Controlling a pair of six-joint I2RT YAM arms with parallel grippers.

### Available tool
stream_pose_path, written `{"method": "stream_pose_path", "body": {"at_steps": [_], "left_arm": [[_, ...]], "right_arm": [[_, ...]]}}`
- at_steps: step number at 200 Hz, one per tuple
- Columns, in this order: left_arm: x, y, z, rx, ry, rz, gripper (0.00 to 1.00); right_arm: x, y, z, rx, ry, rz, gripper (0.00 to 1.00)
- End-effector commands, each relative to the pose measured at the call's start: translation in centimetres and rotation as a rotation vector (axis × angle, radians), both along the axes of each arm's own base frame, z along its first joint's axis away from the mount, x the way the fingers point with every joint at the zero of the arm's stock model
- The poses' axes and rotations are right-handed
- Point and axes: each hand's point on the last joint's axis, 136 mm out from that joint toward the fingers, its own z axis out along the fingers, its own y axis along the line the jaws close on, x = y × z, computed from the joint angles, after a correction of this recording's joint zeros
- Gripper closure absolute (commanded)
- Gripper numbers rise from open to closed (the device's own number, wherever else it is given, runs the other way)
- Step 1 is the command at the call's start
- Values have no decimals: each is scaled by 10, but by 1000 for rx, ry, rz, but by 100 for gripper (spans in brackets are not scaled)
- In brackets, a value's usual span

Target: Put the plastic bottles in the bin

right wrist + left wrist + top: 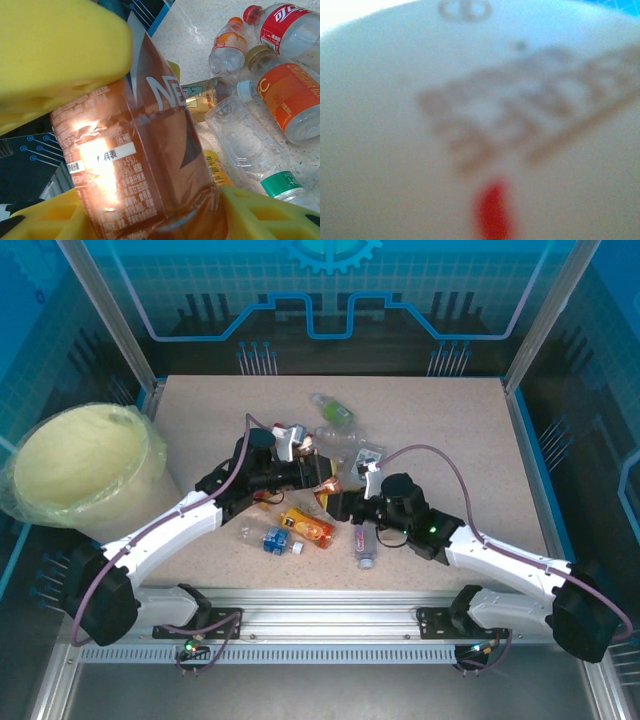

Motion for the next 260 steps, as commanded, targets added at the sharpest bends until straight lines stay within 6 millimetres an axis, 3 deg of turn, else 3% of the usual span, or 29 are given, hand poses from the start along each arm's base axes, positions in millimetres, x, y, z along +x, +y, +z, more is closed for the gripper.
{"method": "stream_pose_path", "body": {"at_steps": [1,29,63,93,120,152,176,223,260], "left_arm": [[-7,-8,3,-8,-7,-49,49],[-7,-8,6,-2,-31,-59,57],[0,3,3,91,-63,-18,59],[10,25,9,207,-130,60,61],[21,63,20,308,-188,208,61],[21,105,63,358,-245,326,60],[20,156,106,508,-332,477,60],[8,262,193,718,-487,859,60],[-4,328,241,922,-556,1137,60]], "right_arm": [[-10,12,27,79,-90,61,45],[-14,13,30,58,-110,92,39],[-20,0,17,-121,-92,113,24],[-12,-36,7,-326,-80,-3,6],[1,-69,9,-428,-70,-176,0],[16,-107,-3,-485,-28,-412,0],[25,-132,-11,-531,4,-554,0],[38,-144,-11,-525,1,-633,0],[47,-148,-13,-531,0,-651,0]]}}
